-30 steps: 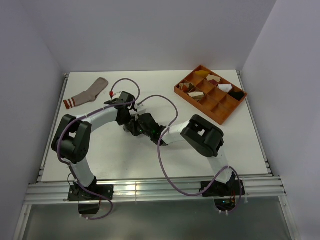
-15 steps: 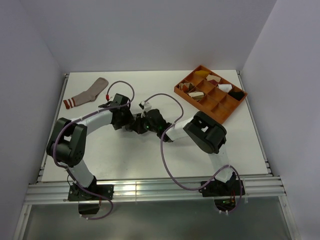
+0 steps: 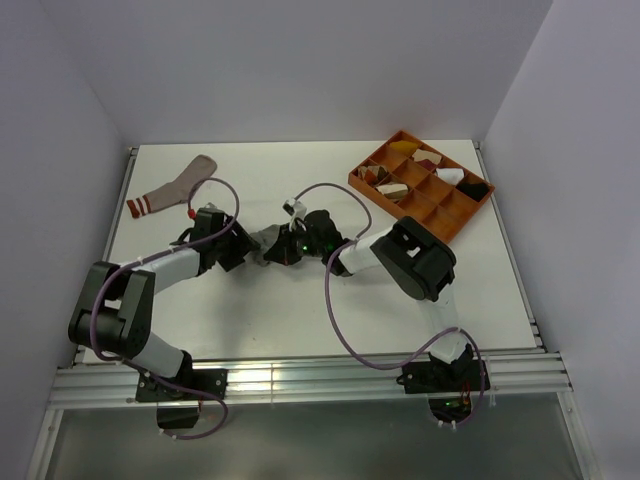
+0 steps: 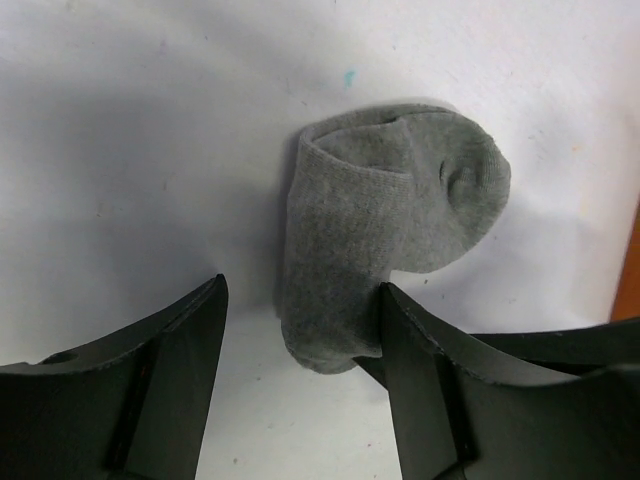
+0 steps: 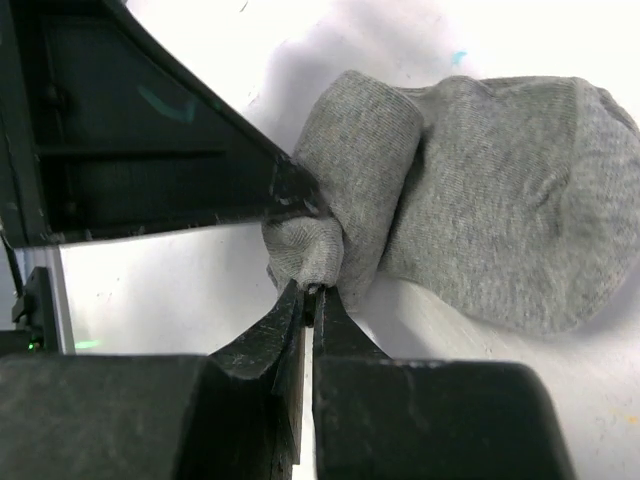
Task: Roll the socks
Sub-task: Roll the sock at the center of the board.
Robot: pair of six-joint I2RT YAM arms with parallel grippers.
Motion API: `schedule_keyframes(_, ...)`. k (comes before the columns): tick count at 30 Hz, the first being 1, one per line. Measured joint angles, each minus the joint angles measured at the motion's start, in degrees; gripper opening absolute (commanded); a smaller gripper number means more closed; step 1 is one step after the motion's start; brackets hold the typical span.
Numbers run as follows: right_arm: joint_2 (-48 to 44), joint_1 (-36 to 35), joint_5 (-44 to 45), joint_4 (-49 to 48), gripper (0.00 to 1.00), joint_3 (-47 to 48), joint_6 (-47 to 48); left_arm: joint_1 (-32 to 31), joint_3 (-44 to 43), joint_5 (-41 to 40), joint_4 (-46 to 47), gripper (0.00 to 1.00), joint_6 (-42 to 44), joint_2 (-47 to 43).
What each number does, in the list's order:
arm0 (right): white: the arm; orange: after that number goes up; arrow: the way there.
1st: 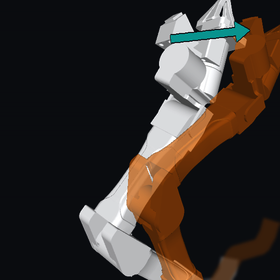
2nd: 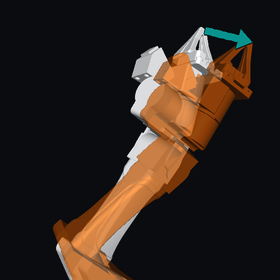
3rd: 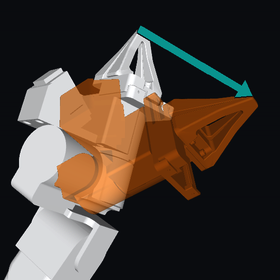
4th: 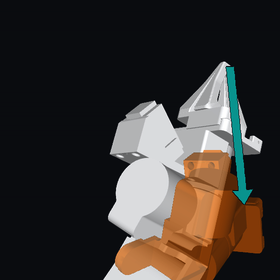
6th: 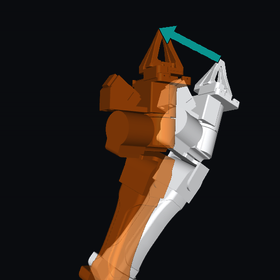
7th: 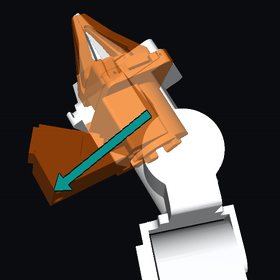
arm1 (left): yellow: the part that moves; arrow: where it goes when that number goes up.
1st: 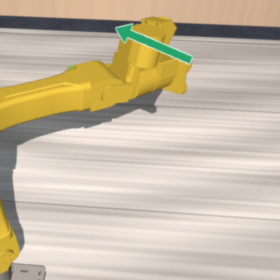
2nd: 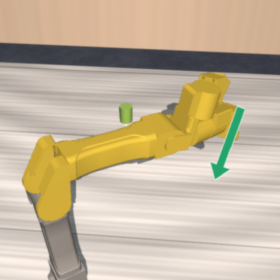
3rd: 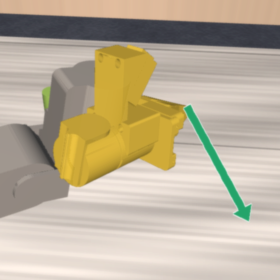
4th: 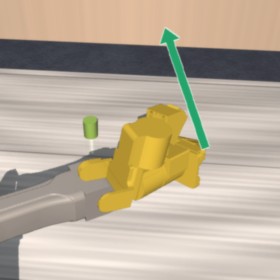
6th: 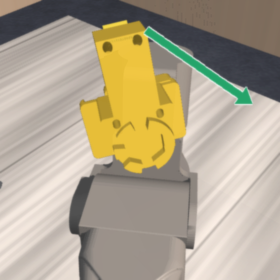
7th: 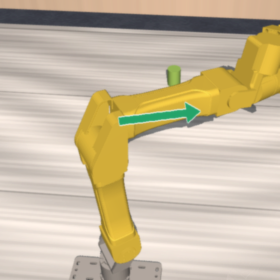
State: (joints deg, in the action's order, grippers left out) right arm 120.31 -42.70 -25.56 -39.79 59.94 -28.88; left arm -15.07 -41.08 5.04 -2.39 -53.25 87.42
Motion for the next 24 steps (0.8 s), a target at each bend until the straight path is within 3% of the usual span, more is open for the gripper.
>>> schedule_keyframes(11, 0.98, 0.76, -3.08, 0.59, 0.00, 1.29, 0.02, 2.21, 12.17, 1.81, 15.65, 0.83, -5.46, -8.37)
schedule_keyframes(16, 1.11, 1.03, -3.96, 0.96, 0.00, 1.64, 0.00, 3.82, 13.49, 2.25, 20.24, 0.82, -6.51, -9.14)
schedule_keyframes(24, 1.75, 1.51, -6.19, 0.83, 0.00, 2.08, -0.02, 5.51, 14.32, 5.46, 25.94, 0.73, -7.80, -3.17)
